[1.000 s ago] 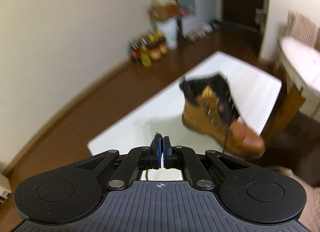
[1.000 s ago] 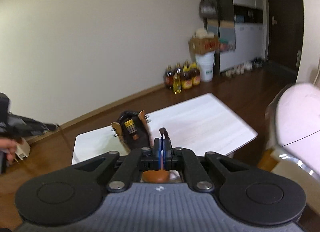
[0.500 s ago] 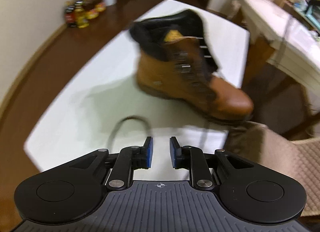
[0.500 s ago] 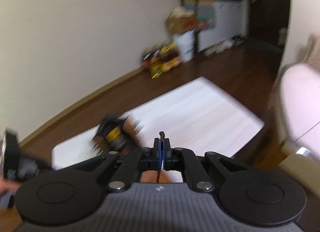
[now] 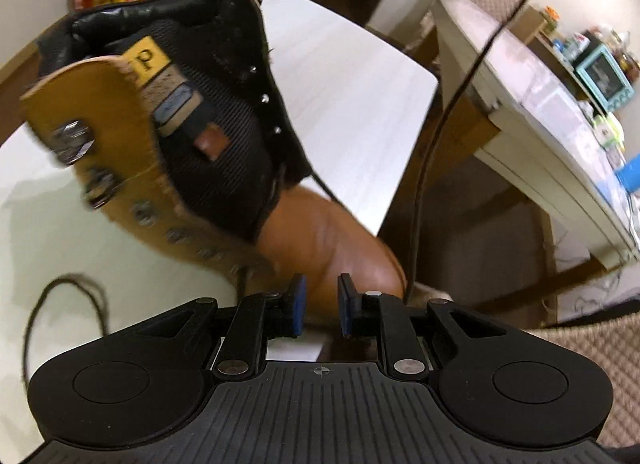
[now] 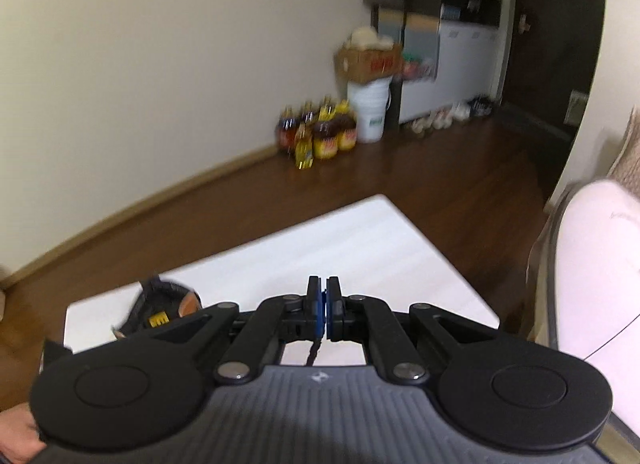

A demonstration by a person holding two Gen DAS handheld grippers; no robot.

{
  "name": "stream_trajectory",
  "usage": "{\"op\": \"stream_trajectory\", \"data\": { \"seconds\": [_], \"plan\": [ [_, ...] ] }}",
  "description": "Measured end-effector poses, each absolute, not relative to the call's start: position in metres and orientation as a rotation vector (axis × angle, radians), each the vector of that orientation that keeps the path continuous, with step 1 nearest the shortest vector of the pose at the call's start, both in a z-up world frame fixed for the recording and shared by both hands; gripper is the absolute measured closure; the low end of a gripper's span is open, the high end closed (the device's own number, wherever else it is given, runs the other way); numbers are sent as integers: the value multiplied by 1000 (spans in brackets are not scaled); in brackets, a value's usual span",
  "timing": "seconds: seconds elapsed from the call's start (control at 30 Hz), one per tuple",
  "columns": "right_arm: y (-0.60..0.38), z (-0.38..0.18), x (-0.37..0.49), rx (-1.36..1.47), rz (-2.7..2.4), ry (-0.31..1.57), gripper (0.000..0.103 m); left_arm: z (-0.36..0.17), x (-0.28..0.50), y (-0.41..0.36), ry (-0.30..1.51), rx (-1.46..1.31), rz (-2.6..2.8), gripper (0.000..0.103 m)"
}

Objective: Lace up shoes with both hands

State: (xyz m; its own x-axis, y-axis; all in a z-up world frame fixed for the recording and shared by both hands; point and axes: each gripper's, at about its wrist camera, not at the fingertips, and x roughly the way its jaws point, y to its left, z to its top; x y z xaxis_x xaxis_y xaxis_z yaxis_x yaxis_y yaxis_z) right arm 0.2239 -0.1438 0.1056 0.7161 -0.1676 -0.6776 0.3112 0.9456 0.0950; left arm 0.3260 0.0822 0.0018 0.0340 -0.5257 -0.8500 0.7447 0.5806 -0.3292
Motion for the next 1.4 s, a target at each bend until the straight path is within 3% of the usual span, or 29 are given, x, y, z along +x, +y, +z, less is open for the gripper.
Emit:
{"op": "stream_trajectory", "data": {
  "seconds": [0.07, 0.13, 0.57, 0.87, 1.4],
  "plan": [
    [-153, 95, 229, 225, -252, 761, 101, -3, 328, 77, 1176, 259, -969, 97],
    [-162, 85, 235, 242, -237, 795, 101, -3, 331, 77, 1170, 259, -967, 100],
    [-197, 72, 254, 279, -241, 815, 101, 9, 352, 65, 1132, 299, -964, 101],
    [-181, 155, 237, 235, -189, 427, 101, 25, 335, 92, 1146, 281, -936, 98],
    [-64, -47, 219, 541, 163, 954, 100, 34, 321, 130, 1151, 303, -846, 94]
  ]
}}
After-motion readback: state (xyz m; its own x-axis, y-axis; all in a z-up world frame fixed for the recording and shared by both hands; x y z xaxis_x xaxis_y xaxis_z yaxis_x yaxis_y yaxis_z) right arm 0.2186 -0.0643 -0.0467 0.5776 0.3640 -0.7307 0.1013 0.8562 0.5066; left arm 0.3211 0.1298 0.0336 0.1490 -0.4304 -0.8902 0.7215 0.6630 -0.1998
